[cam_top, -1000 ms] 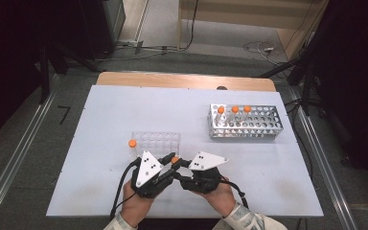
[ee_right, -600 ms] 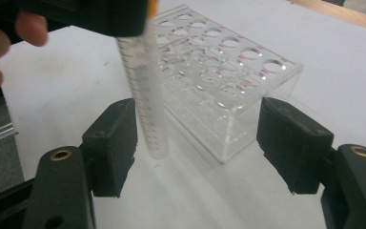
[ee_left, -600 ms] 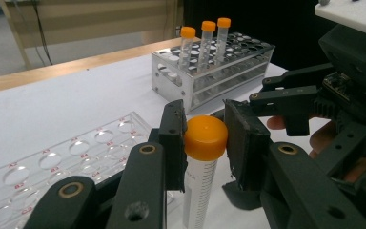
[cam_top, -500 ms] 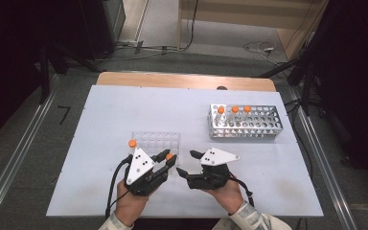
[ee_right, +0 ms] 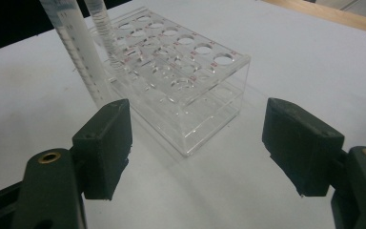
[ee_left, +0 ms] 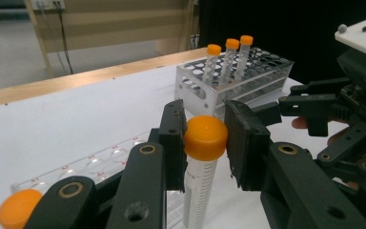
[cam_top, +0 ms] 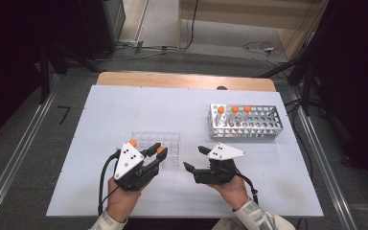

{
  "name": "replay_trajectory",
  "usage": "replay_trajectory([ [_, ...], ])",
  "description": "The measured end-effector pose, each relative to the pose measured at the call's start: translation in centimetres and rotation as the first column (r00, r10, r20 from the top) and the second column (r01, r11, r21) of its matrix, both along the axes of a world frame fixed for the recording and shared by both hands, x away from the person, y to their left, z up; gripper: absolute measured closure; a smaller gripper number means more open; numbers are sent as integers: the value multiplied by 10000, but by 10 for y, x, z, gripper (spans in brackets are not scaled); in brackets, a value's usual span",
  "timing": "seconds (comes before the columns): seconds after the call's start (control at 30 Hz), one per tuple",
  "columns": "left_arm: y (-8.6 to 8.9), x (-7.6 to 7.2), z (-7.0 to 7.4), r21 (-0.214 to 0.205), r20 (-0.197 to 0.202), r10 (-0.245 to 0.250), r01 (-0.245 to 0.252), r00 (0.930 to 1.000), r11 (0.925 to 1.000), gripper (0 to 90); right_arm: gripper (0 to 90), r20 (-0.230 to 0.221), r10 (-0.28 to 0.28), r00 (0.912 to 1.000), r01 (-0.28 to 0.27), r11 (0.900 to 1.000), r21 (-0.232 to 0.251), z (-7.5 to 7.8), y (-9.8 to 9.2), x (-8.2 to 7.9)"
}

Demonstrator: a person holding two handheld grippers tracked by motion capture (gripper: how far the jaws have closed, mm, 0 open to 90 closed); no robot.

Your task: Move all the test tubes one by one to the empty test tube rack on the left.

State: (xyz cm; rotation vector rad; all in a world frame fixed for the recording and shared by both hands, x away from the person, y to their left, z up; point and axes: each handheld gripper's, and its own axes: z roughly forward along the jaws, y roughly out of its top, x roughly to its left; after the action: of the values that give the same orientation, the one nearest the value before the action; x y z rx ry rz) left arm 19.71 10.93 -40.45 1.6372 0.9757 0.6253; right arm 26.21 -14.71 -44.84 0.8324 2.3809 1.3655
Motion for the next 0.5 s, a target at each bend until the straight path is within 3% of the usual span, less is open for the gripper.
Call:
replay_trajectory([
  [0.23, 17, 4, 10, -108, 76, 392, -391, 9992, 9992, 702, 244, -53, -109, 9999, 108, 9999, -35, -1, 0, 2],
  [0.5, 35, 11, 16, -249, 383, 1142, -1133, 9927, 9933, 701, 247, -92, -140, 9999, 140, 9999, -53, -3, 0, 2],
])
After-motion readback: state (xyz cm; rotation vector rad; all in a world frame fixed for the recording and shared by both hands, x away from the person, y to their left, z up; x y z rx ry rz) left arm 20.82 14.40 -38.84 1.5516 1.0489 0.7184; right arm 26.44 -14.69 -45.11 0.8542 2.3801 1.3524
